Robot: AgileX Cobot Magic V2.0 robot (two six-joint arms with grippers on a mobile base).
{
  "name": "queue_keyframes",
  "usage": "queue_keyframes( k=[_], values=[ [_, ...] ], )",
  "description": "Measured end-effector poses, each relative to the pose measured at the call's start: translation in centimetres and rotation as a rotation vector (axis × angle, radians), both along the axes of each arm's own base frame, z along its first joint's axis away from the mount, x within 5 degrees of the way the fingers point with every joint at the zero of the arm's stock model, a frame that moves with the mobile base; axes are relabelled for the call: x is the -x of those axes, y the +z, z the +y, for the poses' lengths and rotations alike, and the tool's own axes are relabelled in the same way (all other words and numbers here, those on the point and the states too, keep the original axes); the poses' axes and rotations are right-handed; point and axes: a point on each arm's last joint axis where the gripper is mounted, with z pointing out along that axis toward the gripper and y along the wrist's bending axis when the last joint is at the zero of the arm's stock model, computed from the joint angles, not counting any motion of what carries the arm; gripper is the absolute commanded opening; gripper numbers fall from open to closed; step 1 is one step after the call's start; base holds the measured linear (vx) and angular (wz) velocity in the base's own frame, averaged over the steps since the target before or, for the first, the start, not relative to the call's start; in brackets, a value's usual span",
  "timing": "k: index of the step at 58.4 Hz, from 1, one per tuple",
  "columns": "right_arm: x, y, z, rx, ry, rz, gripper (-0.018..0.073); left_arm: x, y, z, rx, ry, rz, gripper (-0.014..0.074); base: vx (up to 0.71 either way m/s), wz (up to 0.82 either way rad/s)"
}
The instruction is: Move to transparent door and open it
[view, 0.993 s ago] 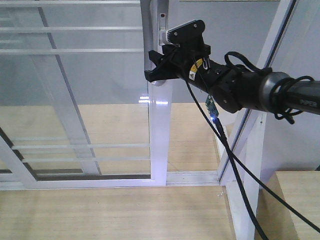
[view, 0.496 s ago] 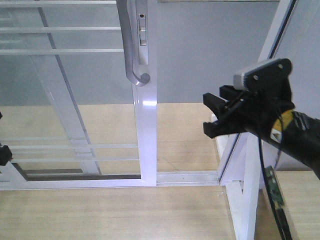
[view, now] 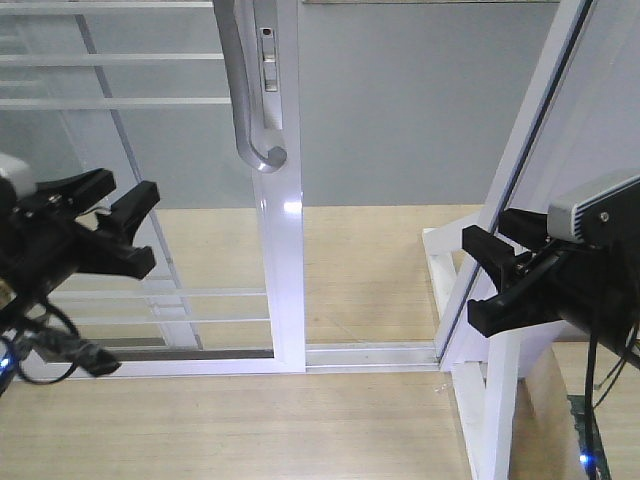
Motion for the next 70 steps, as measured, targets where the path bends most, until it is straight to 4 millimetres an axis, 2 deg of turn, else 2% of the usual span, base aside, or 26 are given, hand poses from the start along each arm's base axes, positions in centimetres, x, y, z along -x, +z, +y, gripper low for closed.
queue_keyframes(
  k=[19,29,56,70],
  values=[
    [0.0,0.0,0.0,0.002,-0.002,0.005,0.0309,-10.0,0.1,-3.7,0.0,-0.013,-0.008,0.0458,0.0,0.0],
    [0.0,-0.1,0.0,0.003,-0.003,0.007,0.0309,-13.7,-0.7,-5.1,-0.005,-0.015,-0.005,0.0458,0.0,0.0],
    [0.0,-0.1,0.0,0.001,-0.006,0.012,0.0309,-20.2,-3.0,-7.4,-0.018,-0.014,-0.026,0.0454,0.0,0.0],
    [0.0,-0.1,0.0,-0.003,-0.007,0.015,0.0309,-21.1,-3.3,-7.6,-0.092,-0.01,-0.001,0.0407,0.0,0.0]
  ],
)
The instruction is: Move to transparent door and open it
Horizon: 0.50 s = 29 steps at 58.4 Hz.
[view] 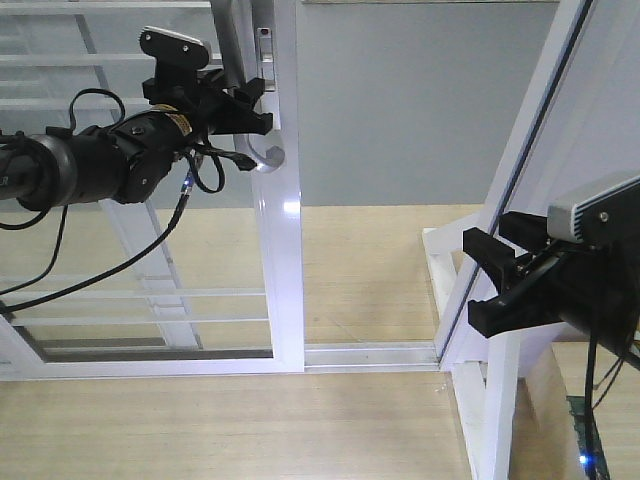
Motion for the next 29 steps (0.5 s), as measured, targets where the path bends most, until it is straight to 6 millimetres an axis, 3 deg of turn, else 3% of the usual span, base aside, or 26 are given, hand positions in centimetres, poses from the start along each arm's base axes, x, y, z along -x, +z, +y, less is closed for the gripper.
queue_keyframes(
  k=[9,29],
  values=[
    [0.0,0.0,0.0,-0.001,0.0,0.001,0.0309,0.2,0.1,0.2,-0.076,-0.001,0.015,0.0398,0.0,0.0],
    [0.0,-0.1,0.0,0.005,-0.004,0.011,0.0309,-0.2,0.2,1.1,-0.064,0.035,0.024,0.0398,0.0,0.0]
  ],
)
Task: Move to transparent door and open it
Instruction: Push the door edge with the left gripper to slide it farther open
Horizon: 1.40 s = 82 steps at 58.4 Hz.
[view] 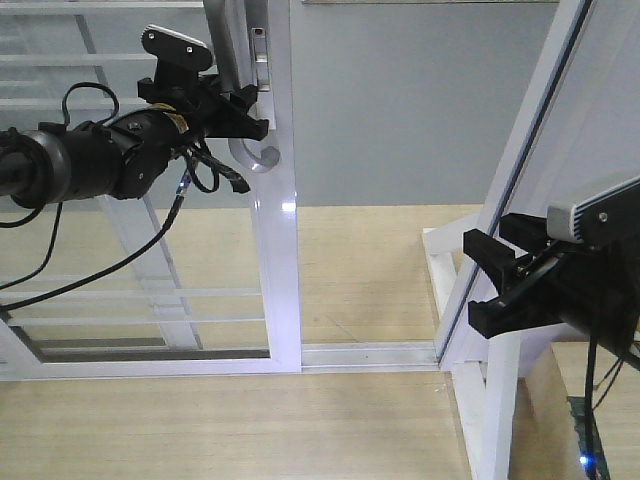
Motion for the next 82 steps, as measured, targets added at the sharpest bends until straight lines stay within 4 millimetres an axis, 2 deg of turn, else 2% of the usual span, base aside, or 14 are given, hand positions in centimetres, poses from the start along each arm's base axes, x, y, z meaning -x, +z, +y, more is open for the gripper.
queue_keyframes(
  k=[12,25,51,67,82],
  values=[
    [0.0,-0.2,-0.1,0.011,-0.006,0.016,0.0309,-0.1,0.2,0.9,-0.003,0.03,0.025,0.0398,0.0,0.0],
    [0.0,-0.2,-0.1,0.011,-0.008,0.021,0.0309,0.2,1.4,2.4,-0.08,0.061,0.066,0.0398,0.0,0.0],
    [0.0,-0.2,-0.1,0.011,-0.008,0.021,0.0309,0.6,3.2,7.6,-0.11,0.191,0.171,0.0398,0.0,0.0],
    [0.0,-0.2,-0.1,0.012,-0.008,0.022,0.0309,1.1,5.1,10.7,-0.097,0.272,0.181,0.0398,0.0,0.0],
    [0.1,-0.3,-0.2,0.019,-0.012,0.033,0.0309,2.0,5.2,13.3,-0.107,0.332,0.218,0.0398,0.0,0.0]
  ],
)
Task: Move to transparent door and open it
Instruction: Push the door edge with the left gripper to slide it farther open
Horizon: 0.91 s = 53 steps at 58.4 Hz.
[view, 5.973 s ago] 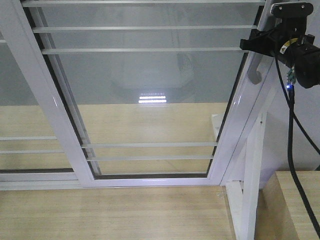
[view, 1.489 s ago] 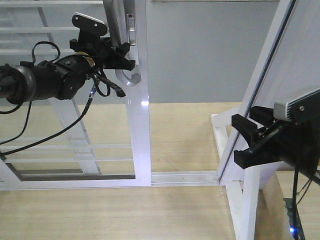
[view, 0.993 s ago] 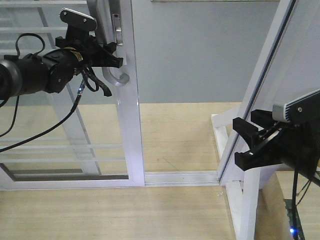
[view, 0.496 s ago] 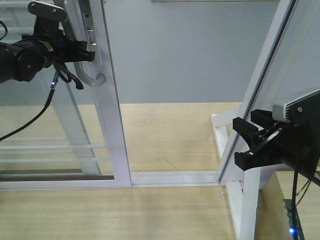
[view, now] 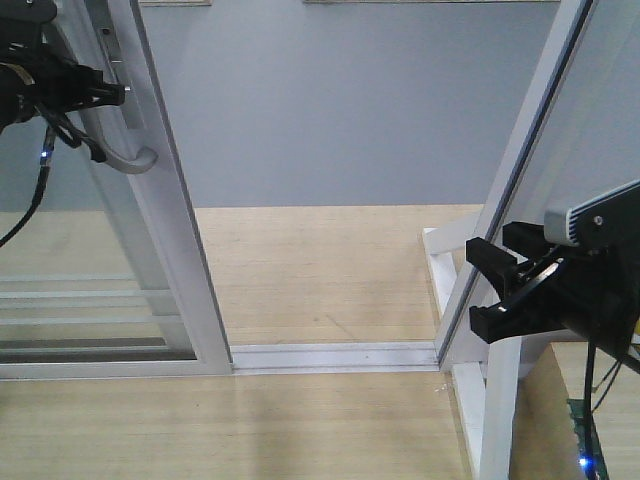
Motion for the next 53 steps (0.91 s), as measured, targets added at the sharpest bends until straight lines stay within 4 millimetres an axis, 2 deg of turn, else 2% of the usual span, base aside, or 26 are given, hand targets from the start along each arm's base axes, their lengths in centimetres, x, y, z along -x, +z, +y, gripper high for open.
queue_keyframes(
  k=[18,26,32,37,53],
  values=[
    [0.0,-0.1,0.0,0.003,-0.002,0.005,0.0309,5.1,-0.9,2.5,0.003,0.062,0.035,0.0398,0.0,0.0],
    [0.0,-0.1,0.0,0.003,-0.002,0.005,0.0309,8.2,-0.9,4.6,0.006,0.125,0.028,0.0398,0.0,0.0],
    [0.0,-0.1,0.0,0.003,-0.002,0.005,0.0309,10.5,-0.7,5.1,0.006,0.147,0.028,0.0398,0.0,0.0],
    [0.0,-0.1,0.0,0.004,-0.002,0.006,0.0309,12.5,0.1,4.9,0.005,0.149,0.0,0.0398,0.0,0.0],
    [0.1,-0.2,-0.1,0.016,-0.008,0.024,0.0309,19.1,4.6,4.2,0.092,0.19,-0.188,0.0398,0.0,0.0]
  ],
)
